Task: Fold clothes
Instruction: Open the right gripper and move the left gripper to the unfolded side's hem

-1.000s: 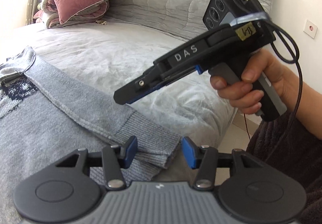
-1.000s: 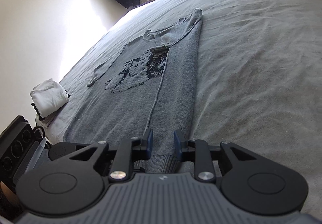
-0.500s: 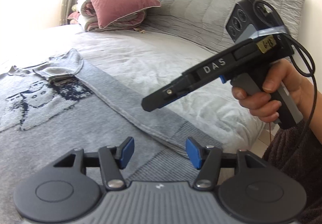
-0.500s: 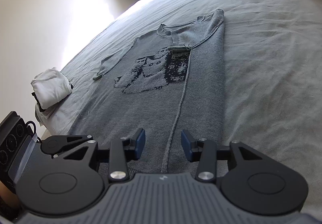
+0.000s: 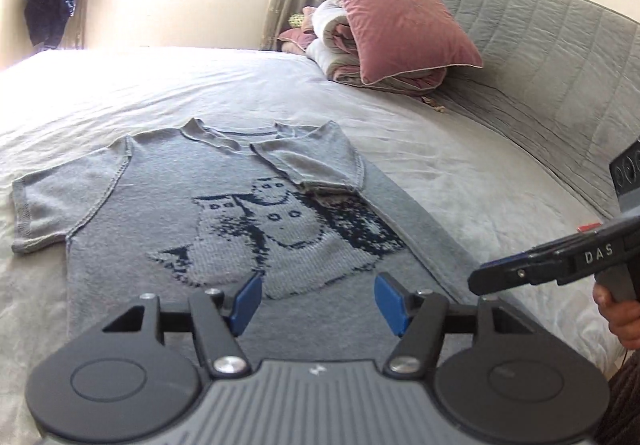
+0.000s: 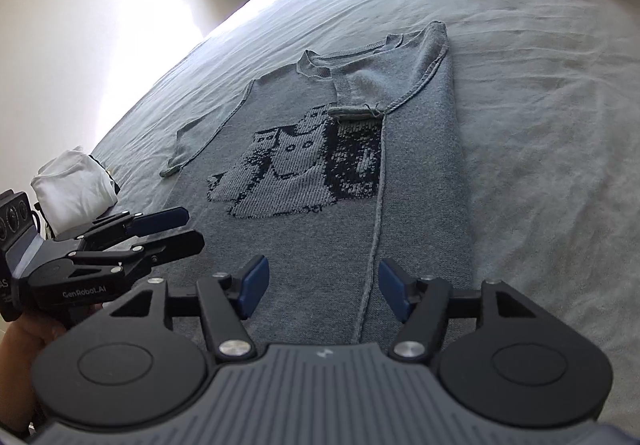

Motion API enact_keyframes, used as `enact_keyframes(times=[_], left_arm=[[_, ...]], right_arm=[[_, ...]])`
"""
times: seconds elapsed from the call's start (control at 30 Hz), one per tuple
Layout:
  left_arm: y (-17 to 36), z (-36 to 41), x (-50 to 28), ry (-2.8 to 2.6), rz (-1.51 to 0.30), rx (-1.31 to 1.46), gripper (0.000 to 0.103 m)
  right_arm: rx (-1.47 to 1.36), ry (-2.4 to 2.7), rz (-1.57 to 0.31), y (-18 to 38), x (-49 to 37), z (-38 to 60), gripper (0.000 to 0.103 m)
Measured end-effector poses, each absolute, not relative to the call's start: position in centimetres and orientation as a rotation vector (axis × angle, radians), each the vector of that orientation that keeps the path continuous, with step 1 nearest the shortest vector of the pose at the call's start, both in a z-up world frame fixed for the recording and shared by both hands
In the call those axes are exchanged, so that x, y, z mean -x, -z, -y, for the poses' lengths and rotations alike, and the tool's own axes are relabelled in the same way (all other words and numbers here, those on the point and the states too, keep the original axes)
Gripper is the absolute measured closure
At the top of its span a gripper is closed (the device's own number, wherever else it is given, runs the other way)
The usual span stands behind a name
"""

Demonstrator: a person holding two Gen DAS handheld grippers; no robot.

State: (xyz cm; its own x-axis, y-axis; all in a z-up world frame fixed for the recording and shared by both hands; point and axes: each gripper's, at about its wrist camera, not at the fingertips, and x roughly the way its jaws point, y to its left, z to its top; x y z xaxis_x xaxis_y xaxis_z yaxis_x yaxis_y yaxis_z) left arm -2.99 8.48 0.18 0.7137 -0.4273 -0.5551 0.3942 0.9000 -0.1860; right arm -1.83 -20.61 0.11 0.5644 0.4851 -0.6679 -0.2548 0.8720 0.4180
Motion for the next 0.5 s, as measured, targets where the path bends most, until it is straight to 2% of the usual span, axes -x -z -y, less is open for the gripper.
enact_keyframes(times=[0.3, 0.5], left_arm=[[0.3, -14.7, -2.6, 0.184, -0.616, 0.042, 0.039], [1.4, -19.9, -4.6, -0.002, -0.565, 0.129, 0.038]], right_arm=[[-0.265, -0.359, -0.86, 0.9, -1.0, 18.1, 0.033], [-0.249, -0.304, -0.836, 1.7, -2.2, 16.5, 0.033]])
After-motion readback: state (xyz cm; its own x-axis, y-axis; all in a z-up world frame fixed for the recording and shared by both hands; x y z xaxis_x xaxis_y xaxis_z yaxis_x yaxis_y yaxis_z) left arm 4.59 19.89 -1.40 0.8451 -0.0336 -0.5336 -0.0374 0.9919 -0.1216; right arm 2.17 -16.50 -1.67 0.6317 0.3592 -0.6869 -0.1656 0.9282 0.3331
